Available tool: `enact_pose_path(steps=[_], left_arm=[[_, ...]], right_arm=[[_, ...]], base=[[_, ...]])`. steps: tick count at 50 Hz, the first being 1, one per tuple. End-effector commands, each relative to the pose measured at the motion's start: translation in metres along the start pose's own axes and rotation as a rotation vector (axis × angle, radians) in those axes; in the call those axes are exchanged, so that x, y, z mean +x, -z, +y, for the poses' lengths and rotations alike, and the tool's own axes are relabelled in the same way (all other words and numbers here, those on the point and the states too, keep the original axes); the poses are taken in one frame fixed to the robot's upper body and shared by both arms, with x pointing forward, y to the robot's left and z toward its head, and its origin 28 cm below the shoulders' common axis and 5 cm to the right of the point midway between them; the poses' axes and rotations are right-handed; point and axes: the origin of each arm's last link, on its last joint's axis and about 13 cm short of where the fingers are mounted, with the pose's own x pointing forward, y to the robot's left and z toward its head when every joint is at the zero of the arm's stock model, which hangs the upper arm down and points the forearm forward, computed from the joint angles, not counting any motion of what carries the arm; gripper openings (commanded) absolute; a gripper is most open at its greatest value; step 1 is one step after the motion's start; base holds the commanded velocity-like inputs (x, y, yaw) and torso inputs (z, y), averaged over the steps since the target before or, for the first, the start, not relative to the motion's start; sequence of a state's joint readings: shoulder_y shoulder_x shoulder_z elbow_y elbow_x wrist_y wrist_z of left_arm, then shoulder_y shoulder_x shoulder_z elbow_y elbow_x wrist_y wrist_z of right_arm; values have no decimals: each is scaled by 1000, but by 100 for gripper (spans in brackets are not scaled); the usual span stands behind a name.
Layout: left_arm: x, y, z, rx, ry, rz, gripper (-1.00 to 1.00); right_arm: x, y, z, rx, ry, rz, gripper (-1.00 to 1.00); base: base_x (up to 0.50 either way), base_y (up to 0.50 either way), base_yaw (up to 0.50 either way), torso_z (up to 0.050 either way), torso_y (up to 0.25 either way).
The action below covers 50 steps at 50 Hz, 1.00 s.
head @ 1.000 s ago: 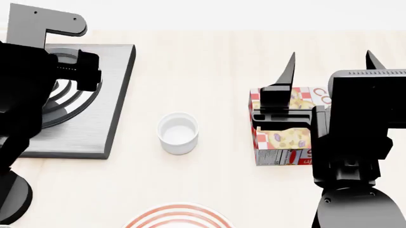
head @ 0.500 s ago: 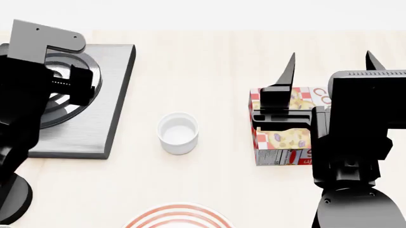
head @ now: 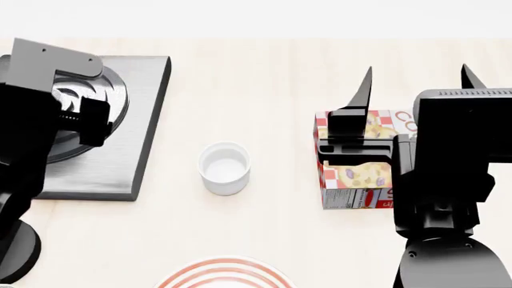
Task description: Pick the akita bowl on the stove and place it on the plate.
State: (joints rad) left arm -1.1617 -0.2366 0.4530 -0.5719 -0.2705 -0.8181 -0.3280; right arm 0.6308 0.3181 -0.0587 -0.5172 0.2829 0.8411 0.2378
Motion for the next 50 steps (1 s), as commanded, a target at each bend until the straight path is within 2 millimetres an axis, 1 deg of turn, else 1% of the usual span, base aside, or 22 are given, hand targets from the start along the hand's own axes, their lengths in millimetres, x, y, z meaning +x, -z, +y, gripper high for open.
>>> enact_pose_path(steps=[1, 17, 38, 50], left_arm=[[-1, 4, 2, -1, -7, 22, 100], [1, 15, 1, 13, -9, 56, 100], [3, 19, 7, 41, -30, 58, 100], [6, 26, 7, 55, -31, 62, 100]], right_arm=[[0, 0, 0, 0, 0, 0, 100], [0, 0, 0, -1, 0, 1, 100], [1, 1, 0, -2, 0, 1, 100], [0, 0, 0, -1, 1, 1, 100]], base=[[0, 0, 0, 0, 0], [0, 0, 0, 0, 0], [0, 0, 0, 0, 0], [0, 0, 0, 0, 0]])
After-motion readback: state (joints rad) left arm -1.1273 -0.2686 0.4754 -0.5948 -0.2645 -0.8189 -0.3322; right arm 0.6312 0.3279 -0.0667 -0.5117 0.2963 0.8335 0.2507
